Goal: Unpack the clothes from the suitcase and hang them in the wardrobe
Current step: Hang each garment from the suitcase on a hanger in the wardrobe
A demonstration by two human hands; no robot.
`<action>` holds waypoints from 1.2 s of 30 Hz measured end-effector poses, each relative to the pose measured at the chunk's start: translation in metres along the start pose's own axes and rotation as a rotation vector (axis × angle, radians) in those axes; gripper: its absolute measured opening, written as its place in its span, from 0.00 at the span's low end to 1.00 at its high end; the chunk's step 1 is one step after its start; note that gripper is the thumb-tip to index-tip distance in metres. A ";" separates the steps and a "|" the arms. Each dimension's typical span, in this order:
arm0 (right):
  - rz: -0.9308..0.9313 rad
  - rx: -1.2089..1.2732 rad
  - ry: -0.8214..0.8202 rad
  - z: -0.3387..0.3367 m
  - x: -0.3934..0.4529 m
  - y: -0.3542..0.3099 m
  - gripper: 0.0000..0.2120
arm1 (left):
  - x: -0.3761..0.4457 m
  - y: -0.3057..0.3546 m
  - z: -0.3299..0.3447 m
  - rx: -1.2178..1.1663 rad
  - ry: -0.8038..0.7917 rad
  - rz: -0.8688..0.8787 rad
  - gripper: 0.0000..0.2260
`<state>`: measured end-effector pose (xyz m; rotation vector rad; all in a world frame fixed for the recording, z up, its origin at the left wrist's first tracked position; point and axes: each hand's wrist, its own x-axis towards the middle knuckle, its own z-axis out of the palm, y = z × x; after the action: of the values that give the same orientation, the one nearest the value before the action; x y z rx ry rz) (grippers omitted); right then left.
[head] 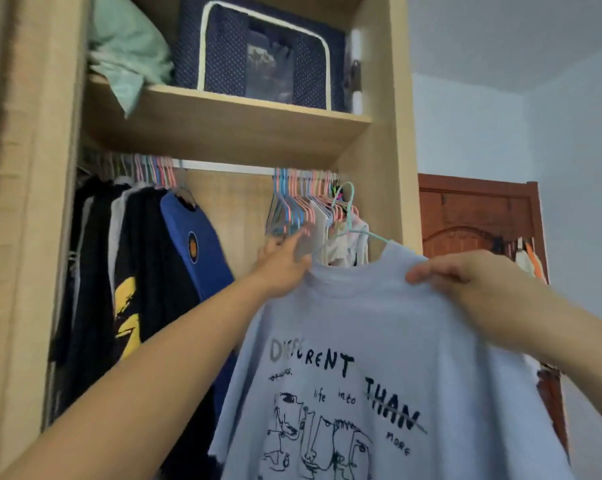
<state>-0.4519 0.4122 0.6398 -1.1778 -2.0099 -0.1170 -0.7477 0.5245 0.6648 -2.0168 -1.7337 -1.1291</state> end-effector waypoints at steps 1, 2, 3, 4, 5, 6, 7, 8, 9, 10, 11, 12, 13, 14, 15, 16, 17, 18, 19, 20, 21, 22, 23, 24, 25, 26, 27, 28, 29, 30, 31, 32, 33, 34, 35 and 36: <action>0.002 -0.087 0.040 0.007 0.026 -0.022 0.19 | 0.008 -0.025 -0.021 0.053 -0.006 0.005 0.25; -0.010 -0.174 0.065 0.013 0.049 -0.042 0.20 | 0.008 -0.052 -0.039 0.126 0.020 0.026 0.26; -0.037 -0.251 0.100 0.018 0.071 -0.062 0.20 | 0.005 -0.080 -0.059 0.233 0.075 0.055 0.25; -0.068 -0.304 0.138 0.022 0.092 -0.081 0.20 | 0.002 -0.108 -0.077 0.333 0.135 0.072 0.25; -0.098 -0.332 0.182 0.026 0.113 -0.099 0.20 | -0.002 -0.136 -0.096 0.405 0.195 0.070 0.24; -0.124 -0.348 0.216 0.031 0.135 -0.118 0.20 | -0.004 -0.163 -0.114 0.467 0.249 0.051 0.24; -0.142 -0.358 0.238 0.038 0.158 -0.136 0.20 | -0.005 -0.189 -0.130 0.546 0.295 0.036 0.24; -0.155 -0.370 0.242 0.047 0.183 -0.152 0.21 | -0.006 -0.212 -0.146 0.649 0.332 0.031 0.23; -0.165 -0.382 0.235 0.060 0.209 -0.169 0.21 | -0.007 -0.234 -0.160 0.744 0.375 0.039 0.22; -0.158 -0.393 0.216 0.075 0.233 -0.183 0.22 | -0.010 -0.254 -0.172 0.815 0.428 0.055 0.22; -0.141 -0.410 0.198 0.093 0.254 -0.194 0.22 | -0.014 -0.273 -0.183 0.865 0.470 0.062 0.22; -0.113 -0.436 0.169 0.113 0.274 -0.201 0.22 | -0.019 -0.290 -0.194 0.909 0.485 0.050 0.23; -0.095 -0.462 0.146 0.132 0.294 -0.204 0.21 | -0.023 -0.306 -0.202 0.952 0.488 0.030 0.25; -0.081 -0.481 0.132 0.149 0.310 -0.205 0.20 | -0.026 -0.320 -0.209 0.985 0.478 0.006 0.27; -0.066 -0.492 0.139 0.164 0.327 -0.204 0.19 | -0.027 -0.331 -0.213 1.002 0.470 -0.005 0.29; -0.050 -0.497 0.158 0.175 0.344 -0.204 0.19 | -0.025 -0.339 -0.215 0.997 0.481 -0.009 0.30; -0.042 -0.498 0.183 0.181 0.360 -0.205 0.18 | -0.022 -0.344 -0.214 0.971 0.510 -0.026 0.31; -0.037 -0.494 0.211 0.185 0.375 -0.206 0.18 | -0.018 -0.346 -0.213 0.934 0.540 -0.063 0.32; -0.039 -0.484 0.237 0.189 0.390 -0.208 0.16 | -0.015 -0.347 -0.210 0.894 0.568 -0.109 0.33; -0.045 -0.478 0.254 0.193 0.402 -0.211 0.16 | -0.014 -0.349 -0.207 0.856 0.598 -0.147 0.34; -0.049 -0.472 0.256 0.198 0.413 -0.214 0.15 | -0.013 -0.351 -0.204 0.832 0.617 -0.167 0.32; -0.035 -0.457 0.242 0.206 0.422 -0.217 0.14 | -0.013 -0.354 -0.203 0.825 0.618 -0.176 0.29; -0.021 -0.451 0.220 0.214 0.429 -0.218 0.14 | -0.013 -0.356 -0.204 0.823 0.613 -0.182 0.25; -0.011 -0.463 0.202 0.223 0.433 -0.219 0.14 | -0.014 -0.358 -0.204 0.823 0.611 -0.191 0.21; 0.000 -0.480 0.184 0.233 0.437 -0.219 0.14 | -0.014 -0.359 -0.206 0.825 0.611 -0.205 0.19; 0.007 -0.498 0.155 0.240 0.439 -0.217 0.14 | -0.013 -0.358 -0.206 0.832 0.602 -0.218 0.17; 0.013 -0.514 0.119 0.245 0.438 -0.214 0.14 | -0.012 -0.358 -0.205 0.845 0.602 -0.220 0.16; 0.015 -0.536 0.088 0.249 0.436 -0.211 0.14 | -0.010 -0.357 -0.205 0.858 0.625 -0.216 0.15; 0.012 -0.555 0.061 0.250 0.435 -0.207 0.15 | -0.008 -0.355 -0.203 0.864 0.667 -0.207 0.15; 0.000 -0.571 0.037 0.250 0.432 -0.203 0.15 | -0.005 -0.352 -0.202 0.867 0.716 -0.194 0.15; -0.009 -0.570 0.014 0.249 0.431 -0.198 0.15 | -0.001 -0.347 -0.199 0.870 0.763 -0.182 0.15; -0.026 -0.556 0.005 0.248 0.430 -0.195 0.15 | 0.003 -0.343 -0.196 0.872 0.808 -0.178 0.14; -0.037 -0.519 0.005 0.248 0.429 -0.195 0.15 | 0.006 -0.340 -0.193 0.875 0.845 -0.177 0.13; -0.056 -0.463 0.018 0.246 0.430 -0.194 0.15 | 0.008 -0.338 -0.191 0.878 0.867 -0.173 0.12; -0.087 -0.397 0.062 0.241 0.429 -0.195 0.16 | 0.010 -0.338 -0.190 0.883 0.881 -0.161 0.11; -0.106 -0.337 0.146 0.232 0.426 -0.196 0.16 | 0.011 -0.340 -0.189 0.890 0.886 -0.143 0.11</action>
<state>-0.8488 0.7010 0.8217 -1.2269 -1.9708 -0.5974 -1.1341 0.5004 0.7008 -0.7070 -1.4673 -0.8321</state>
